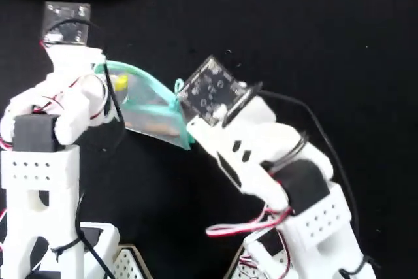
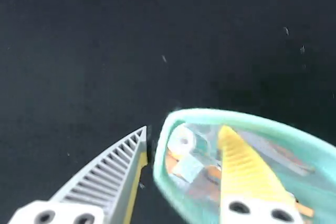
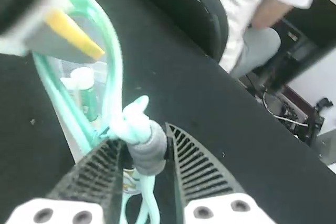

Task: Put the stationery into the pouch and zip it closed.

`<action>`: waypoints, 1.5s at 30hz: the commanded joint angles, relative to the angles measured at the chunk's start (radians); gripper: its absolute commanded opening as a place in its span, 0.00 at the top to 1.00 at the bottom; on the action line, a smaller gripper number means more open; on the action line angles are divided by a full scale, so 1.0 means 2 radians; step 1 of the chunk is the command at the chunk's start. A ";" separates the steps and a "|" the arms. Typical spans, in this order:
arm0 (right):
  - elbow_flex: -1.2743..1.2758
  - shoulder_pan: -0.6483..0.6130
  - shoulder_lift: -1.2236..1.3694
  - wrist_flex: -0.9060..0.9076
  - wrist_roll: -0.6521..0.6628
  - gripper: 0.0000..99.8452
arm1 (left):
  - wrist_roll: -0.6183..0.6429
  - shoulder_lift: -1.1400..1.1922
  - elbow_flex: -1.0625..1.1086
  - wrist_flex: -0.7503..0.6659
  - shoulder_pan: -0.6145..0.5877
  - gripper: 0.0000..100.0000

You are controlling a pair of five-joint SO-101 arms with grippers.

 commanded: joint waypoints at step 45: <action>-0.254 -0.012 0.081 0.070 0.004 0.99 | 0.130 -0.038 0.085 -0.164 0.092 0.80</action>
